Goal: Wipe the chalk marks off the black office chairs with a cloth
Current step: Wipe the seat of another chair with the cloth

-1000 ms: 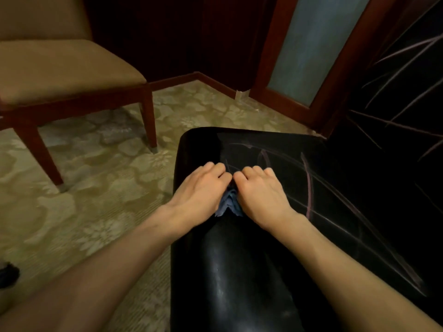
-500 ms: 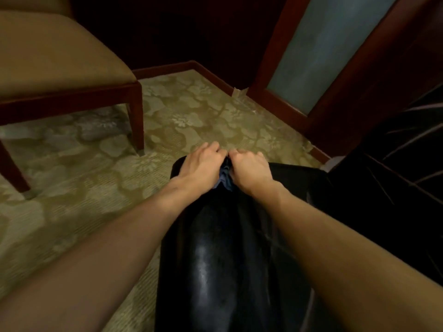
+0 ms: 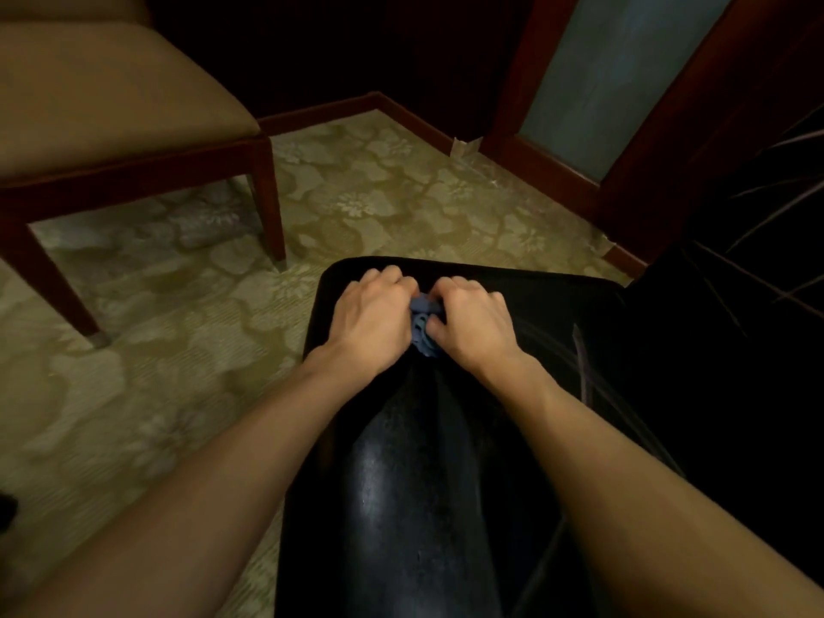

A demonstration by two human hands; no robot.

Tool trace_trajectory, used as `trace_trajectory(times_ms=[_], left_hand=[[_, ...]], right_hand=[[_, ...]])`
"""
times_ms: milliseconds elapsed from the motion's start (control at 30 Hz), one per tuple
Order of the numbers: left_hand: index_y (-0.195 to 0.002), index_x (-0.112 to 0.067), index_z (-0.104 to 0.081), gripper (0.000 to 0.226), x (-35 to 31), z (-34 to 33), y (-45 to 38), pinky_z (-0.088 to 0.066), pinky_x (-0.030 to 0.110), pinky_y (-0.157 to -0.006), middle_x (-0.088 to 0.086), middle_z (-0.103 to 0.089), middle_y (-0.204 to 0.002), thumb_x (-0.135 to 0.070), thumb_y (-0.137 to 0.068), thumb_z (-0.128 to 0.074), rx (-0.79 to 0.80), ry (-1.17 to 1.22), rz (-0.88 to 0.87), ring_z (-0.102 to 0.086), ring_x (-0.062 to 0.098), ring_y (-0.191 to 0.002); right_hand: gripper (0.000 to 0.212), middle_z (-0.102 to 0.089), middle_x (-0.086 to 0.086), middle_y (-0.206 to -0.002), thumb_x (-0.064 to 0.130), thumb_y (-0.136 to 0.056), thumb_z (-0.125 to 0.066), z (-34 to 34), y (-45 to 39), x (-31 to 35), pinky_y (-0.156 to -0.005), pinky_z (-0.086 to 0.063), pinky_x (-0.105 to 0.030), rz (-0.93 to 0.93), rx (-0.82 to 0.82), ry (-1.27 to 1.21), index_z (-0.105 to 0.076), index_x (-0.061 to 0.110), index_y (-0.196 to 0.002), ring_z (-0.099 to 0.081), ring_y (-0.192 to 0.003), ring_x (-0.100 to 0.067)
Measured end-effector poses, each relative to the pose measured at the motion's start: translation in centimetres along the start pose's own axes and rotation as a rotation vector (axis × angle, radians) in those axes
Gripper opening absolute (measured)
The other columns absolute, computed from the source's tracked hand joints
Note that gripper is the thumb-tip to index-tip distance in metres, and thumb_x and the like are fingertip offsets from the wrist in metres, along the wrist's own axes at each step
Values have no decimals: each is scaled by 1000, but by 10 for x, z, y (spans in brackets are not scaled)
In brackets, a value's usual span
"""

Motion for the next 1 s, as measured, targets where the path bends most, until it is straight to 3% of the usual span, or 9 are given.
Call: trace_trajectory(times_ms=[233,533,733,1000], left_hand=[[-118,-23,-66,26,-23,7,37,-46,35,-86,3,-58,-120,-17,-93,-58,12,-56,142,-56,25,-115],[-117,-23,-65,25,-75,6,142,-46,38,-88,2,-58,-119,-19,-93,-59,-112,-167,256,-58,23,-112],[-124,-26,-63,31,-103,0,207,-47,41,-90,2,-57,-121,-21,-94,-57,-163,-102,383,-56,25,-114],[-132,-32,-59,40,-113,2,227,-49,37,-93,-3,-57,-128,-21,-94,-58,-150,-35,379,-58,21,-116]], right_hand=[[17,-60,-6,-117,21,-93,-56,5,38,9,-90,-36,-40,11,48,1,-58,17,-110,-55,-114,-28],[19,-61,-6,-119,25,-93,-59,0,136,13,-91,-39,-41,97,-69,-37,-59,17,-111,-55,-114,-28],[17,-62,-4,-115,26,-93,-58,-3,196,12,-88,-39,-41,120,-164,-48,-59,18,-108,-56,-111,-27],[16,-63,-2,-113,24,-92,-58,-2,218,13,-91,-39,-39,129,-212,-67,-60,19,-108,-57,-110,-24]])
Point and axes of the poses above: each hand's wrist, its own y-axis away from the middle knuckle, its own z-axis out of the back of the hand, x = y × z, the point moved 5 cm from there along -y, towards the middle knuckle
